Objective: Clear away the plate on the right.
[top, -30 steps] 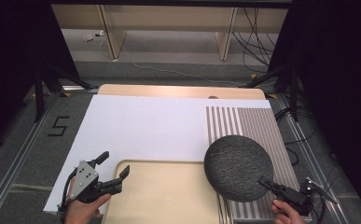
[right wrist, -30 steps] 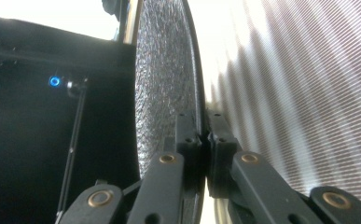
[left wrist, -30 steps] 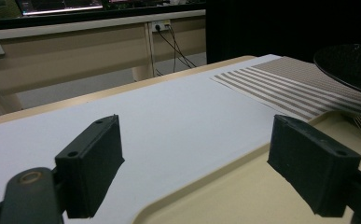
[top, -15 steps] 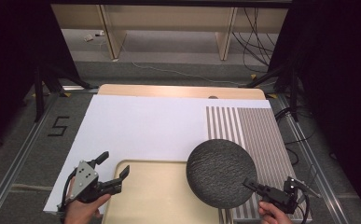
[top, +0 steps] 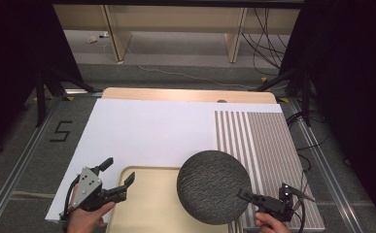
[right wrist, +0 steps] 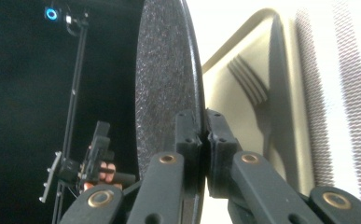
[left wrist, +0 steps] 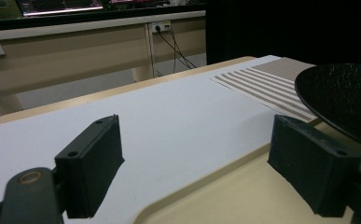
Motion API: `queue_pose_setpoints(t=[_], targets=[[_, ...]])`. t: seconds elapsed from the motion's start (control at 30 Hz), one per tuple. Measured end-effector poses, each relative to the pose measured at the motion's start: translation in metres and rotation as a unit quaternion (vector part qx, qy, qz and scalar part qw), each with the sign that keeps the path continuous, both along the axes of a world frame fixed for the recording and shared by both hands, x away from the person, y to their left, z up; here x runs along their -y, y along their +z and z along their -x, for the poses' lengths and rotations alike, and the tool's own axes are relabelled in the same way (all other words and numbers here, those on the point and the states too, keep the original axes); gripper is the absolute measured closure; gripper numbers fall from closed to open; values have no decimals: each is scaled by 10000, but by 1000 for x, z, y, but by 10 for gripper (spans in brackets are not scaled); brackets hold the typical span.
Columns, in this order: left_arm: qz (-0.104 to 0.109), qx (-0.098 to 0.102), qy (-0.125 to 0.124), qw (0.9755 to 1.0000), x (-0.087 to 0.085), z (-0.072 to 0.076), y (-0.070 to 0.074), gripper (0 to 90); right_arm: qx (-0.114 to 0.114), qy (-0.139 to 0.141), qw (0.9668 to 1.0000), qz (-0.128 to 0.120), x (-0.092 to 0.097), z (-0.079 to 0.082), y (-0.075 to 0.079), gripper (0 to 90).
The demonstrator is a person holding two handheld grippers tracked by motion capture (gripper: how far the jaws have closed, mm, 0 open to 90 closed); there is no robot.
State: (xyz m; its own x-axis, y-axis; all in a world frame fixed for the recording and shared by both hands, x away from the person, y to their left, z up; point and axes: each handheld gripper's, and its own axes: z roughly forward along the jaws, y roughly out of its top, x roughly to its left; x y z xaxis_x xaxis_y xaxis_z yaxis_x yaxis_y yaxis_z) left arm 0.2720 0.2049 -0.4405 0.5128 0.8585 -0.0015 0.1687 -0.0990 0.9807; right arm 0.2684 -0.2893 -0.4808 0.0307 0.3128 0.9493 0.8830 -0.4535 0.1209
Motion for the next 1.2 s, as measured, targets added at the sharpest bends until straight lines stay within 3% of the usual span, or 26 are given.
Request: queue_pose_setpoints(t=[0.2,0.27,0.33,0.4,0.47,0.57,1.2], targets=[[14,3,1,10000,-1,0,0,171,1,285,9995,96,-16,0,-2,865],[24,11,0,10000,-1,0,0,170,-107,282,9995,58,-21,-1,-2,864],[18,5,-4,10000,-1,0,0,171,-48,233,9997,74,-26,-2,-3,864],[35,25,-21,10000,0,0,0,171,-102,445,9989,79,-26,-2,-3,864],[40,21,-20,10000,0,-1,0,170,-91,343,9993,155,-31,-2,-4,864],[39,23,-17,10000,-1,-1,0,171,-109,562,9982,148,-33,-3,-5,864],[20,1,-8,10000,0,0,0,170,-270,934,9946,375,-58,-3,-12,862]])
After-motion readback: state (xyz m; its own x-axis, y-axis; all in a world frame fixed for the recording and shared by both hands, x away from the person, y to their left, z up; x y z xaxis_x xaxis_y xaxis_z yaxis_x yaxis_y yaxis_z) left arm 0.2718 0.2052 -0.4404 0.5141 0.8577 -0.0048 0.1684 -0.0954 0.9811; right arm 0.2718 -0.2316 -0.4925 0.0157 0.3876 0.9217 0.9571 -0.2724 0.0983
